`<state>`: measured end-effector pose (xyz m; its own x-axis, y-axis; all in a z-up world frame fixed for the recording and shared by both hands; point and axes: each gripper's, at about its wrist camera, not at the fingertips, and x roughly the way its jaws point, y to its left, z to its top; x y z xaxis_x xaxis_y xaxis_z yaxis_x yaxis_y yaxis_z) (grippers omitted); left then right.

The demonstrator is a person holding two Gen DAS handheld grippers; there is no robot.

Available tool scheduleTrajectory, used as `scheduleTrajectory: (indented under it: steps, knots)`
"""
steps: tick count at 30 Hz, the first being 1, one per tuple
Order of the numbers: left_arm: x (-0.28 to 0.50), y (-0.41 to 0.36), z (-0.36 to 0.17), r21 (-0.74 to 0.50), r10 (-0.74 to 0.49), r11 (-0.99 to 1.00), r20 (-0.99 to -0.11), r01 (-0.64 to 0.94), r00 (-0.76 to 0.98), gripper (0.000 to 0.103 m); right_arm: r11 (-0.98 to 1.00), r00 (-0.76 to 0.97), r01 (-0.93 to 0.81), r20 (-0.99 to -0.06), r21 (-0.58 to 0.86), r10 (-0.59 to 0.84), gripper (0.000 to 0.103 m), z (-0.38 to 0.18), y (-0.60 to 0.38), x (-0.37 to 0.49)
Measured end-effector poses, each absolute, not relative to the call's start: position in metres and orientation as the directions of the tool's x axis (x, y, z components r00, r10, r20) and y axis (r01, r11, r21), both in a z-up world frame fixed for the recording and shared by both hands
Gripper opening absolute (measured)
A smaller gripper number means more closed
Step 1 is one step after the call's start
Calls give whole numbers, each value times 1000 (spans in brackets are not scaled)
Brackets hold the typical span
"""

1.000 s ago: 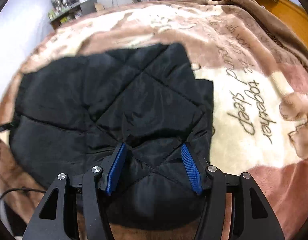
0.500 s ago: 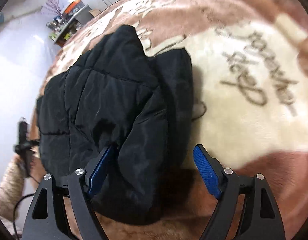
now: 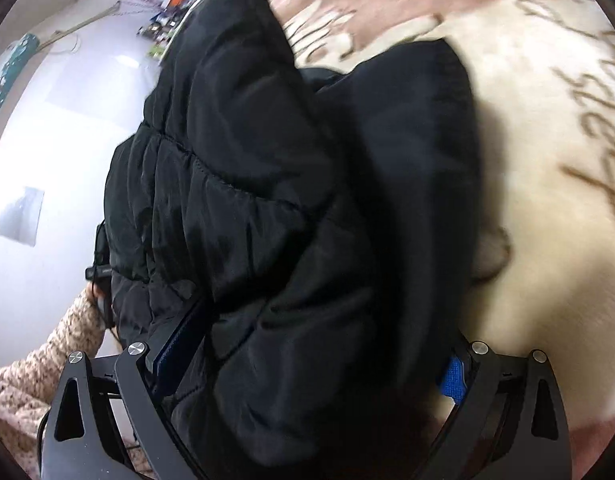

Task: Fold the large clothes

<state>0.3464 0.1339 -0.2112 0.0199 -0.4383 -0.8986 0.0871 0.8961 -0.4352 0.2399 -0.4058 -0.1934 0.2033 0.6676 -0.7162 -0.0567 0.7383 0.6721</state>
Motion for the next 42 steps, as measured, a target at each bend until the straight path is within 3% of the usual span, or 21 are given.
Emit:
scheduleTrajectory:
  steps: [4,17,24,32,42]
  knots:
    - [370,101,-218,-408,-410,908,-912,96,6,103,746,191,-57,-727,663,660,96,-185,-403,235]
    - [346,83,-209,-323,-329,943,-941,76,85,102,869,242,-76,-836,489,492,69,-159,-363,230]
    - [335,65,-193,-284,-294,954,-947,91,132,77,934,279,-88,-892,345,356,56,-141,-329,226]
    - [329,71,-192,-294,-301,953,-942,74,146,76,939,295,-84,-892,334,343,54,-134,-298,217]
    - [301,89,-158,-349,-349,936,-911,39,221,42,967,381,-80,-889,242,254,37,-112,-304,194]
